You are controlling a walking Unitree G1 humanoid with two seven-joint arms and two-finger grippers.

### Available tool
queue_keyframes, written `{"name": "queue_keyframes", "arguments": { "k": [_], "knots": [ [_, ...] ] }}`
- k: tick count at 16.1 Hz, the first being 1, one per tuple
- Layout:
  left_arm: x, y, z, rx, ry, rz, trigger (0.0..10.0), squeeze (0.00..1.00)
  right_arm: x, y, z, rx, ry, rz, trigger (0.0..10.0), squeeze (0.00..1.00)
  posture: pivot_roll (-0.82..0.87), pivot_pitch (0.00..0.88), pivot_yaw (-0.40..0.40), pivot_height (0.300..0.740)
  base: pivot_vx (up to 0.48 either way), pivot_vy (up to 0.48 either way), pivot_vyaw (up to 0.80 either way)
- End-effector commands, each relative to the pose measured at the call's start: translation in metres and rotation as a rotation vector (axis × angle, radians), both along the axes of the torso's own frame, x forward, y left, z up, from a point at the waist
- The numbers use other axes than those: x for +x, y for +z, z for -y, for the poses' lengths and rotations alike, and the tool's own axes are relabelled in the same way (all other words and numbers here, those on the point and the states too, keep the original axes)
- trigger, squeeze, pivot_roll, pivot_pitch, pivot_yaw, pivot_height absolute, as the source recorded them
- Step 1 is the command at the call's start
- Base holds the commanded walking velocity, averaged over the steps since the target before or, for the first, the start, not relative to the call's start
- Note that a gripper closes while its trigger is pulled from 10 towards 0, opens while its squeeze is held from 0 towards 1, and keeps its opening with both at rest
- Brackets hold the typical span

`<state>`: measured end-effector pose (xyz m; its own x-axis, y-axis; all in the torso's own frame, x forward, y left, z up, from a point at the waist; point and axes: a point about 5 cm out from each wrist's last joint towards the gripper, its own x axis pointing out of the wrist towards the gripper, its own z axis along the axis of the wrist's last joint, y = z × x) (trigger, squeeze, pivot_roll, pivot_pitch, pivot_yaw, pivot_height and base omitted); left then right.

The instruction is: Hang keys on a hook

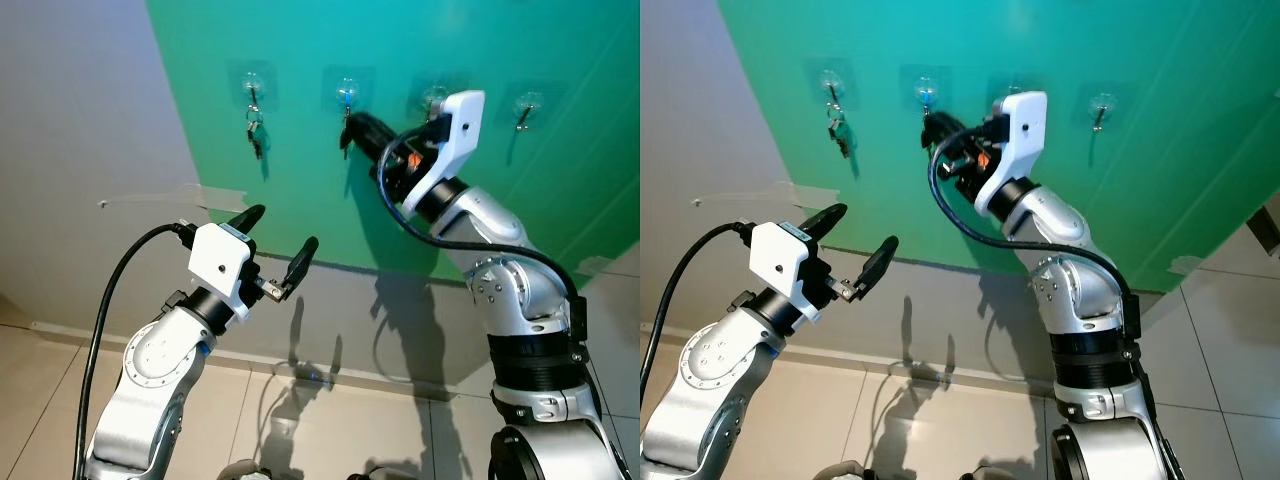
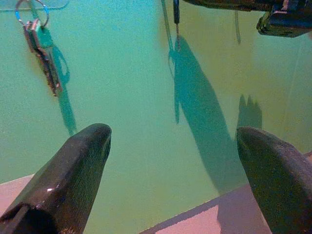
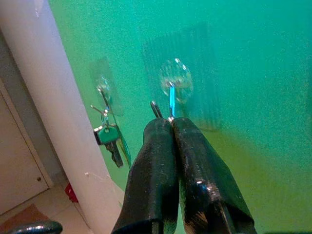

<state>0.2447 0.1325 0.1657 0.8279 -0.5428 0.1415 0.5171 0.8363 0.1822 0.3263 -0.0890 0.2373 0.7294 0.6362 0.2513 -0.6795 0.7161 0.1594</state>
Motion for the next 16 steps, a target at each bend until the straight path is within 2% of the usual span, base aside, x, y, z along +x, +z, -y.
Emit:
{"name": "queue_keyframes", "arguments": {
  "k": [1,7,10,16],
  "knots": [
    [0.0,0.006,0.003,0.001,-0.02,0.021,10.0,0.0,-0.001,0.002,0.001,-0.006,-0.002,0.009,10.0,0.0,-0.01,0.081,-0.022,0.74,0.0,0.0,0.0],
    [-0.002,0.006,0.002,0.002,-0.023,0.022,10.0,0.0,0.001,0.003,0.002,0.006,-0.027,0.007,10.0,0.0,-0.01,0.075,-0.023,0.74,0.0,0.0,0.0],
    [-0.002,0.005,0.003,0.003,-0.025,0.019,10.0,0.0,0.001,-0.008,0.0,-0.056,-0.041,-0.027,10.0,0.0,-0.01,0.072,-0.024,0.74,0.0,0.0,0.0],
    [-0.001,0.008,0.003,0.002,-0.019,0.034,10.0,0.0,0.002,-0.012,-0.006,-0.075,-0.077,-0.019,10.0,0.0,-0.01,0.078,-0.024,0.74,0.0,0.0,0.0]
  ]
}}
